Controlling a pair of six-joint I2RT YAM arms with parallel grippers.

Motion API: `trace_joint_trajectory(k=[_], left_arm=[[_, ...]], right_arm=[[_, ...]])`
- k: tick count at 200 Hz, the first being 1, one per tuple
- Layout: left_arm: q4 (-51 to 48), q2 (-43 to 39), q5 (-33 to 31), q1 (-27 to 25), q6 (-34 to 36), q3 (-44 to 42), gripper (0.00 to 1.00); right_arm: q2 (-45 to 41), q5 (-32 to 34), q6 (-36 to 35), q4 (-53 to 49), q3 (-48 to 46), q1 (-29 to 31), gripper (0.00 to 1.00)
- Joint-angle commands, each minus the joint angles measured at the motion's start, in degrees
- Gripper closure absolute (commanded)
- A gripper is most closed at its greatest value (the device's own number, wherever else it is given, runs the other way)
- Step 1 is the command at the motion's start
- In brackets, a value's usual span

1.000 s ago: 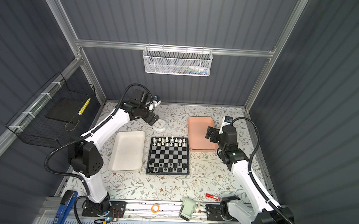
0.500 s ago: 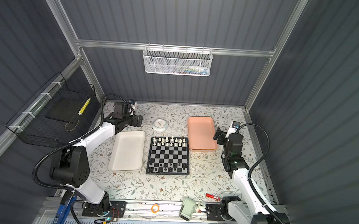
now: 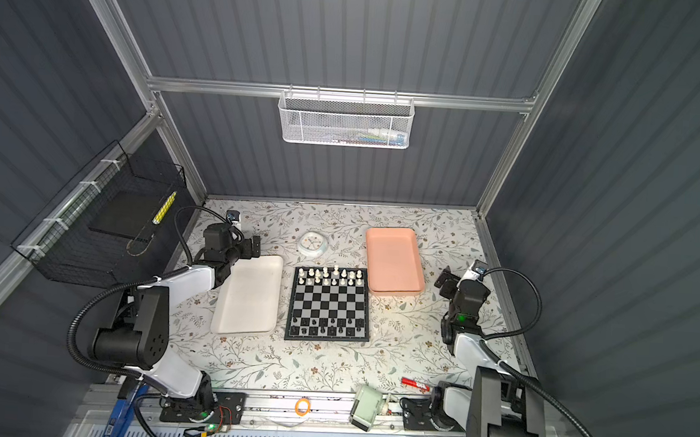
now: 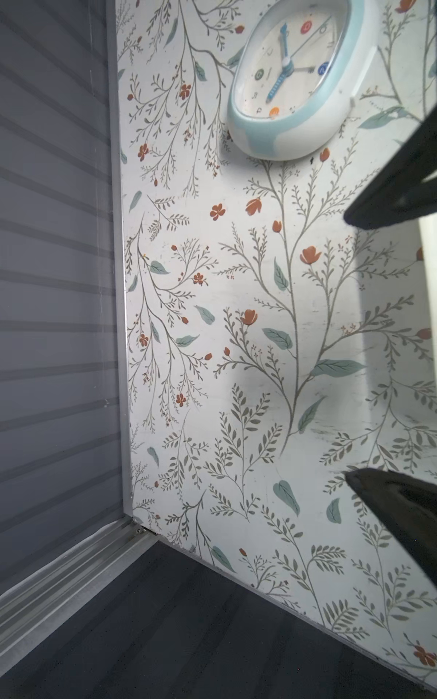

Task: Set up the chess pieces on the board

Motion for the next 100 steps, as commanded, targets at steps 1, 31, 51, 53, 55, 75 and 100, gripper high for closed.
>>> trace_joint_trajectory(k=[1,31,51,53,55,75,100], left_arm=[[9.2,-1.5,1.4,1.6,1.2,-2.5,0.01],[13.1,-1.6,4.6,3.0,0.2,-6.5,0.0],[12.3,-2.1,6.9,3.2,-0.1,-8.5,0.01],[12.3,-2.2,7.0,3.2,-0.1,-8.7,0.0],[12.3,-2.2,7.2,3.2,-0.1,-9.0,0.0],[13.1,-2.7,8.2,3.4,0.9,-11.3,0.0],[13.2,-4.2,9.5,3.9,0.5,-12.9,0.0]], right_arm=[[-2.2,-0.3,0.7,5.6,-1.3,-0.3,0.01],[-5.1,0.3,1.0,5.2,-2.5,-0.9,0.01],[-4.7,-0.8,1.1,5.7,-3.9,-0.9,0.01],[-4.6,-0.9,1.1,5.8,-4.1,-0.9,0.01],[-4.5,-0.8,1.1,6.0,-4.3,-0.9,0.01],[-3.1,0.4,0.5,9.2,-6.6,-1.0,0.01],[-0.3,-0.6,-0.4,12.9,-7.0,-1.1,0.01]])
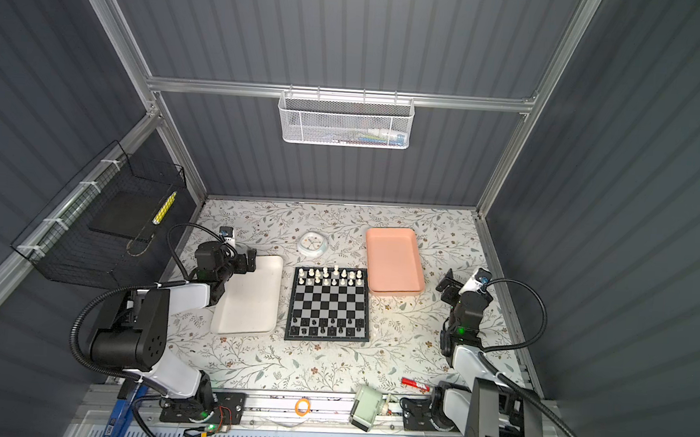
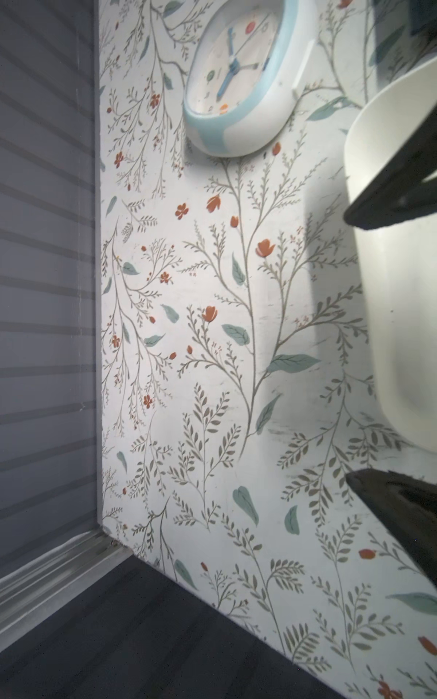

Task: Set up the chess pieces on the board

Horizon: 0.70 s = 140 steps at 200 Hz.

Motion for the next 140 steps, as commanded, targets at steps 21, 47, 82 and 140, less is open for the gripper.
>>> trace_joint_trajectory(k=[21,47,82,140], left_arm=[[3.2,-3.5,2.9,0.6,-0.6,-2.7,0.01],[4.5,-4.6,2.9,0.5,-0.2,-6.2,0.01],[11.8,-2.2,2.3,0.6,1.6,-10.2,0.0],[27.5,5.1,3.0,0.6,0.2,-14.2,0.0]], right_arm=[[2.7,-2.7,-1.3,4.5,0.8,-0.3,0.01],[0.7,-2.5,-1.7,2.5,0.6,-0.3,0.01],[0.3,-2.3,-2.5,3.4,-0.3,-0.9,0.01],[-0.4,-1.7,-4.1,7.7,-3.0,-1.0,0.01]])
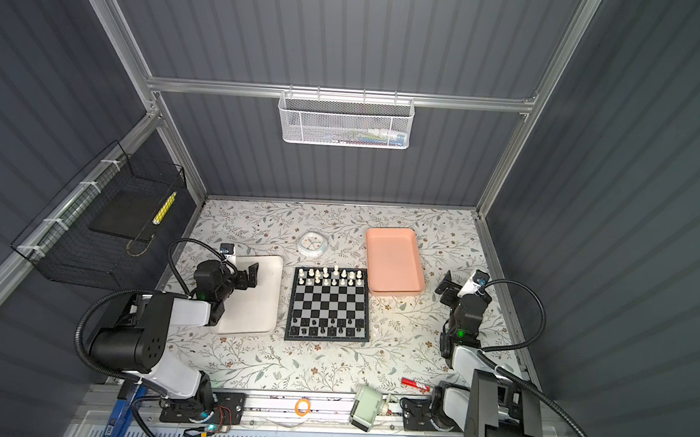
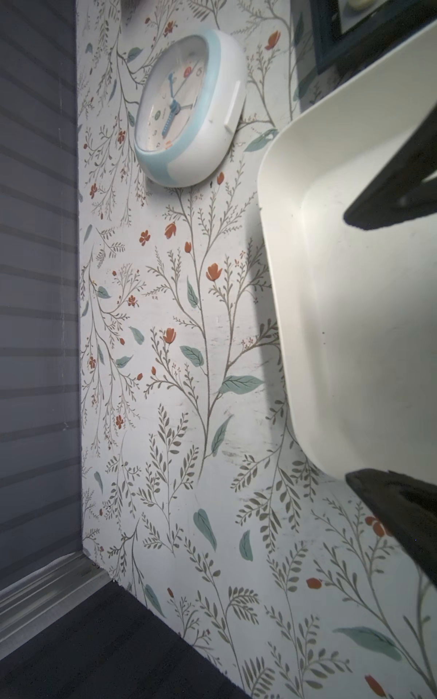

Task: Set up the chess pieces on the board

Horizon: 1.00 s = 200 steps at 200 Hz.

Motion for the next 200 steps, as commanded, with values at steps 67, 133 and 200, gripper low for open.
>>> trace_joint_trajectory(k=[67,133,200], left_arm=[[13.2,5.7,0.7,0.5,-0.3,-2.4,0.0],[11.7,5.7,-2.9,0.5,-1.7,-1.6,0.0],[8.3,5.8,-2.8,0.5,-1.8,0.2,0.0]], right_arm=[[0.9,-0.3,-3.3,6.6,-1.5,-0.8,0.01],[0.7,-4.4,0.0,12.2,-4.8,-0.8,0.01],[21.2,-7.3,1.9,33.2,-4.4,0.1,0.01]])
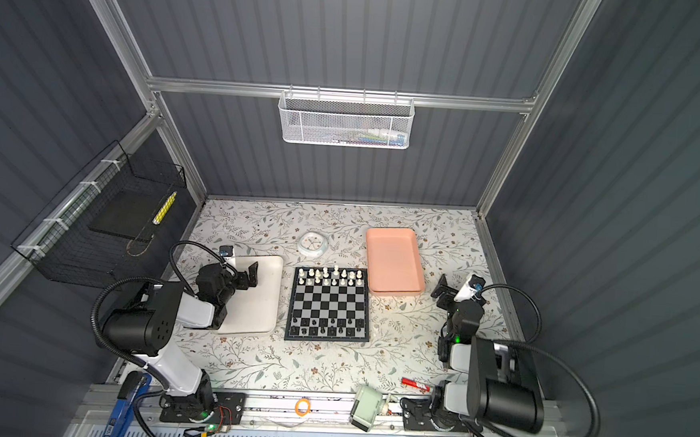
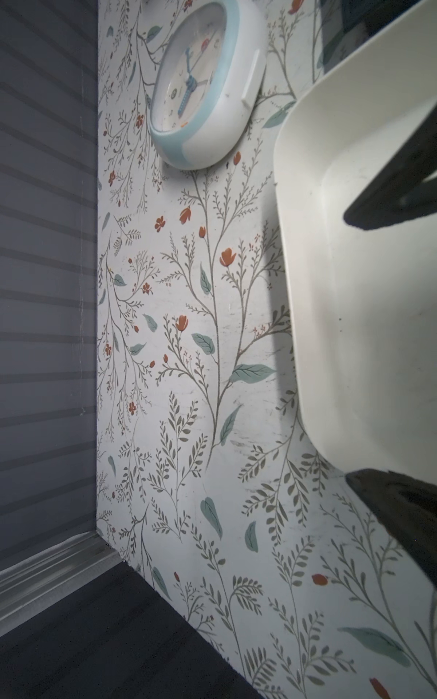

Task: Set up the chess pieces on the board

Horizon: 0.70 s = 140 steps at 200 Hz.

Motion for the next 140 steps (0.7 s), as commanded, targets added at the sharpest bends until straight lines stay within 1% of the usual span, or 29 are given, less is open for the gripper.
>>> trace_joint_trajectory(k=[1,11,42,71,86,97,110,117,125,140], left_arm=[[-1.2,0.8,-0.8,0.5,-0.7,1.3,0.0],[-1.7,0.8,-0.7,0.5,-0.7,1.6,0.01],[-3.9,1.0,-0.5,0.5,-0.6,2.9,0.01],[-3.9,1.0,-0.5,0.5,-0.7,2.9,0.0],[-3.9,1.0,-0.5,0.5,-0.6,2.9,0.01],[-3.9,1.1,-0.5,0.5,-0.7,2.9,0.0],[-3.9,1.1,-0.5,0.5,-0.6,2.9,0.0],[-3.9,1.1,-0.4,0.5,-0.7,3.0,0.0],[-3.9,1.1,-0.5,0.5,-0.7,2.9,0.0],[-4.0,1.1,-0.5,0.5,-0.7,2.9,0.0]], right_arm=[[3.5,-1.2,-0.1,12.5,-0.9,0.6,0.01],[3.1,-1.6,-0.5,10.9,-0.3,0.8,0.01],[3.4,-2.7,-0.7,10.4,0.4,0.8,0.01],[1.6,-5.6,-1.7,3.0,3.3,0.8,0.01],[1.6,-8.3,-2.6,1.5,4.2,0.8,0.01],[1.5,-9.1,-3.3,4.0,2.5,1.0,0.01],[3.1,-8.1,-3.5,11.0,-0.2,1.4,0.01],[4.4,-7.4,-3.0,13.3,-0.1,1.2,0.01],[3.7,-7.6,-2.6,9.8,1.7,1.0,0.01],[0.2,-9.9,-4.0,-4.5,6.7,1.3,0.01]])
